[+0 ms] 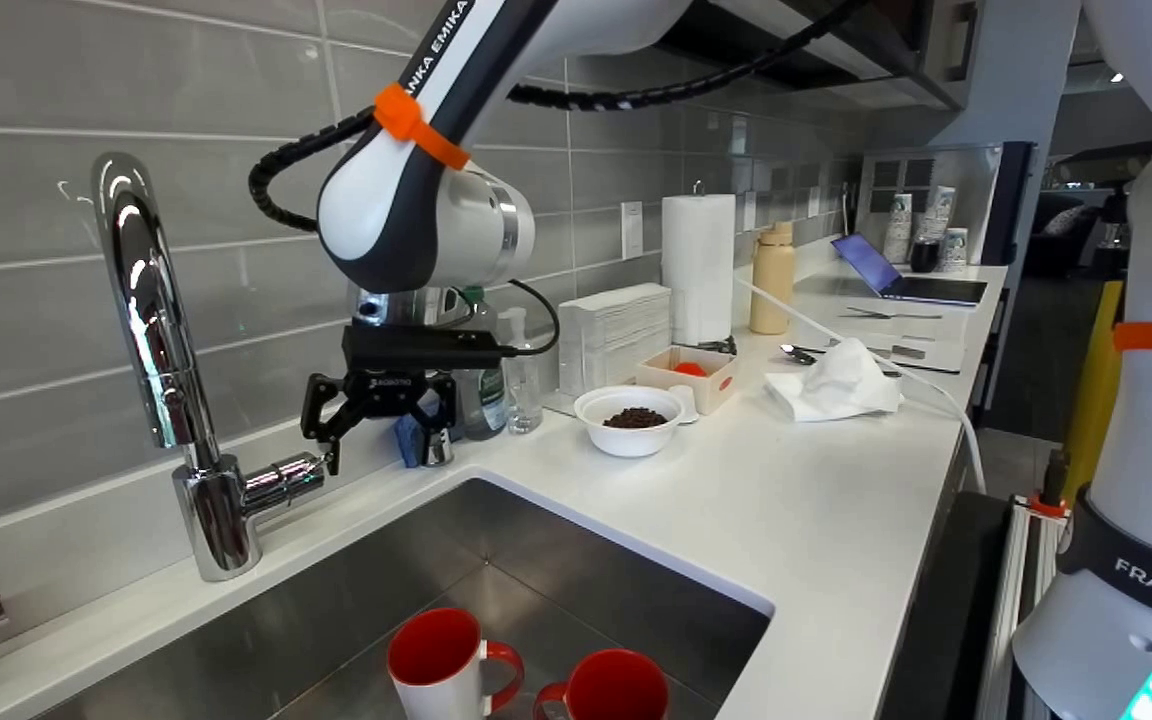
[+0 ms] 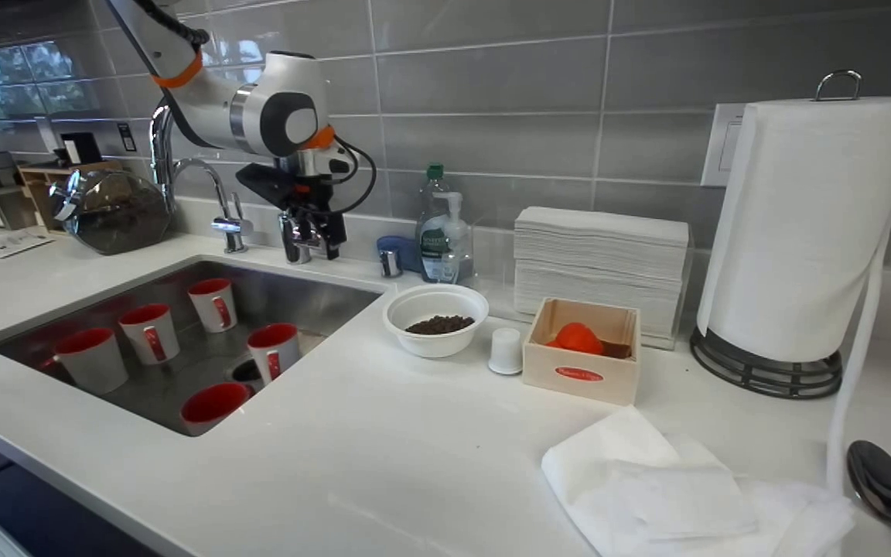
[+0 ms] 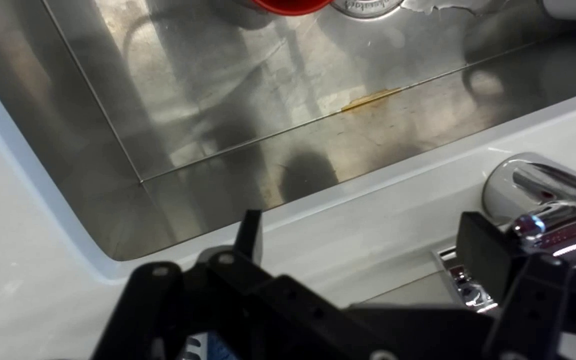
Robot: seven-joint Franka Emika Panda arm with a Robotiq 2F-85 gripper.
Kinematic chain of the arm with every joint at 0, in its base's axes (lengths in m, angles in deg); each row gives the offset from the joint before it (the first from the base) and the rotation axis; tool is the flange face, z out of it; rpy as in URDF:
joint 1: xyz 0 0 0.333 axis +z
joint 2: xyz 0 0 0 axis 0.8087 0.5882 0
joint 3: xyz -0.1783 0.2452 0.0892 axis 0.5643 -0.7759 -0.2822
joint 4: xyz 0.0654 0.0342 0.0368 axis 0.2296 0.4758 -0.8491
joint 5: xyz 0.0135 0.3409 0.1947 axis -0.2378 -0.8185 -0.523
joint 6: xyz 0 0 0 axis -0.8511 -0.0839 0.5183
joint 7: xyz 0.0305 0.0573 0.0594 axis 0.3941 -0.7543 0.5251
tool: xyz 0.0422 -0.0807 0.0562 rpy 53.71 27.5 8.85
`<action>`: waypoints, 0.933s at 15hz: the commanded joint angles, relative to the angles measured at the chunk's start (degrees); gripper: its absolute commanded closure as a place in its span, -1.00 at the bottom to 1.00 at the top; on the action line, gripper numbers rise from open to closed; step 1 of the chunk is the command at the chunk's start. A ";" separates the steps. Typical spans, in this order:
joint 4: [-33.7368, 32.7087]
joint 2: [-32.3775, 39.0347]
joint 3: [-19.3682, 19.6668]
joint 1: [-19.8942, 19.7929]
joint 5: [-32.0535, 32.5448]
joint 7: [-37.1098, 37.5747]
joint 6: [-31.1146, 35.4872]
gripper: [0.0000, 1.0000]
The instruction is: Open the tap
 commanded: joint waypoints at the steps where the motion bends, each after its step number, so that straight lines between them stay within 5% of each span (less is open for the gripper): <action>1: -1.68 -0.03 -2.00 -0.99 -2.90 -3.30 -2.50 -1.00; 14: 2.38 -9.06 -0.55 -0.61 -0.94 -1.87 -12.71 -1.00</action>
